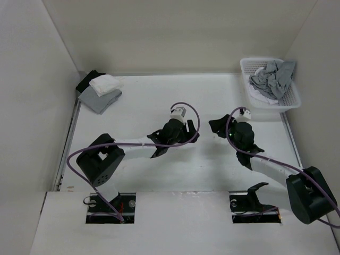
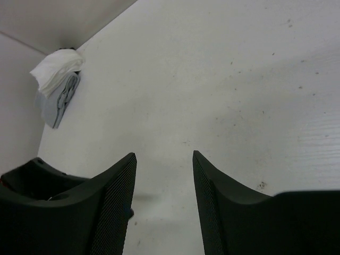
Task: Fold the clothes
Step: Grab the tank top from the pile
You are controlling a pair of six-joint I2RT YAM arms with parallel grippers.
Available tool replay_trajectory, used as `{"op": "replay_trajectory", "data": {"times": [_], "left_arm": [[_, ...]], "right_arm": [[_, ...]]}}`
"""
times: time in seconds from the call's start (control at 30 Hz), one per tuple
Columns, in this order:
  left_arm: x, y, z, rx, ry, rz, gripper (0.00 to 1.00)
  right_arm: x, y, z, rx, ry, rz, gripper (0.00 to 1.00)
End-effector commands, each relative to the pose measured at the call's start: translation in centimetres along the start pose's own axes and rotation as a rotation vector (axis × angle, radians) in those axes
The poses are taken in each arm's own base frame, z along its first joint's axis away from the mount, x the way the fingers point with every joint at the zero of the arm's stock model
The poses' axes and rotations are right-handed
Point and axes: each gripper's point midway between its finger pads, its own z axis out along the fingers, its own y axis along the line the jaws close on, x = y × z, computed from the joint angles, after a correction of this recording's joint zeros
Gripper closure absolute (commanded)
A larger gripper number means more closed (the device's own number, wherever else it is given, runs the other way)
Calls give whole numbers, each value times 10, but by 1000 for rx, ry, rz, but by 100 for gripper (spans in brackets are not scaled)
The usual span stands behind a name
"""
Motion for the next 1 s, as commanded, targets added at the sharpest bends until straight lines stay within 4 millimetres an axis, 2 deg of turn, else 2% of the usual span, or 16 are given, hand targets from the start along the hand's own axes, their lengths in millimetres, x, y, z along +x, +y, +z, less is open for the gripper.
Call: {"op": "replay_trajectory", "data": {"times": [0.0,0.13,0.17,0.2,0.27,0.3,0.33,0.4,0.43,0.47,0.53,0.6,0.7,0.77,0.83,0.97], "left_arm": [[7,-21,-18,92,40,55,38],[23,-24,-17,114,52,79,42],[25,-24,-17,130,49,82,47],[26,-24,-18,138,42,82,53],[26,-23,-24,156,15,86,79],[26,-25,-30,175,-2,90,92],[24,-27,-33,185,-14,92,95],[20,-28,-36,188,-36,96,95],[19,-26,-36,179,-46,98,94],[19,-22,-35,168,-52,99,90],[20,-16,-33,158,-50,91,79],[19,-15,-33,156,-51,85,73],[18,-13,-33,157,-62,82,66],[16,-11,-33,155,-69,79,63],[16,-6,-30,148,-68,71,63],[16,-5,-29,152,-64,55,62]], "right_arm": [[-23,2,5,29,-67,-2,49],[-47,11,15,56,-93,-12,61],[-58,11,18,71,-106,-9,69],[-69,12,22,86,-119,-7,77],[-98,4,29,144,-154,-21,94],[-128,-16,36,245,-193,-16,98],[-145,-28,40,296,-212,-15,99],[-184,-68,50,445,-260,-2,100],[-205,-98,57,543,-284,3,100],[-214,-115,63,595,-291,5,100],[-239,-158,74,714,-308,-5,93],[-258,-185,76,778,-333,-7,86],[-295,-239,74,895,-370,-14,63],[-309,-271,76,938,-359,-20,52],[-317,-292,80,954,-354,-14,47],[-328,-314,91,982,-346,-39,41]]}}
